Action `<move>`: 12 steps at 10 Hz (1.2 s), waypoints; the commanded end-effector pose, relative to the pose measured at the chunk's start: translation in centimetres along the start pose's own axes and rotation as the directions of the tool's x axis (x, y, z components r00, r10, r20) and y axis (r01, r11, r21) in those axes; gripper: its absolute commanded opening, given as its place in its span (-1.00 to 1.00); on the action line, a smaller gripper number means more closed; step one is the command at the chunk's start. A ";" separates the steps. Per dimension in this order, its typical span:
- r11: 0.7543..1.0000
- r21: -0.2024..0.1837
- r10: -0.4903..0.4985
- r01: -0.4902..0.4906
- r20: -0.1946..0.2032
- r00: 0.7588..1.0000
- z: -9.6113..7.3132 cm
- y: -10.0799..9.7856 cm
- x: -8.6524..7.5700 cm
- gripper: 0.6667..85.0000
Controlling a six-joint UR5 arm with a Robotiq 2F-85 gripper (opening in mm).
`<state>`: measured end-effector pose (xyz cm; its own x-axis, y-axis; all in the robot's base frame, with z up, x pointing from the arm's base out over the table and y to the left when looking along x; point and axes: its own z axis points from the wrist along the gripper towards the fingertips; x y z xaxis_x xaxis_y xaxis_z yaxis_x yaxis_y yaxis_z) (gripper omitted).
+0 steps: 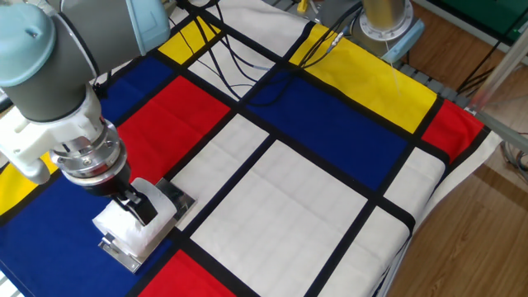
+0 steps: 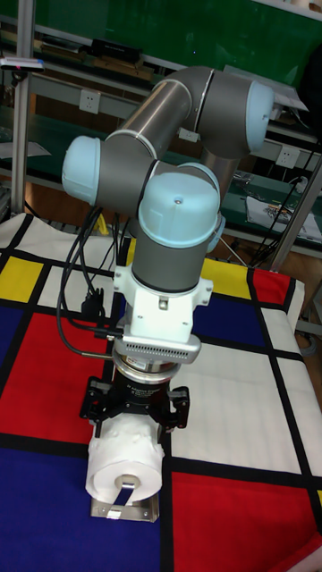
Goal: Take the roll of paper down from the shelf
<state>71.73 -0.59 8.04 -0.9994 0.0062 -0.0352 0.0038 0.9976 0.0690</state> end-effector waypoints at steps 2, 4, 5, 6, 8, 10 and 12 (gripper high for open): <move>1.000 -0.015 0.019 -0.019 -0.005 1.000 0.3 0.7 0.1 1.00; 1.000 -0.013 0.022 -0.022 -0.005 1.000 0.7 1.2 0.0 1.00; 1.000 -0.012 0.022 -0.022 -0.005 1.000 0.9 1.2 0.1 1.00; 1.000 -0.012 0.012 -0.012 -0.002 1.000 1.1 1.1 0.0 0.99; 0.999 -0.034 -0.032 0.033 0.028 0.999 2.0 0.7 -0.3 0.75; 1.000 -0.027 -0.002 0.002 0.005 1.000 1.9 0.0 0.2 -0.10; 1.000 -0.012 0.012 -0.012 -0.004 1.000 1.7 -0.4 0.4 -0.98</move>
<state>71.56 -0.56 6.24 -0.9993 0.0005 -0.0372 -0.0024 0.9971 0.0763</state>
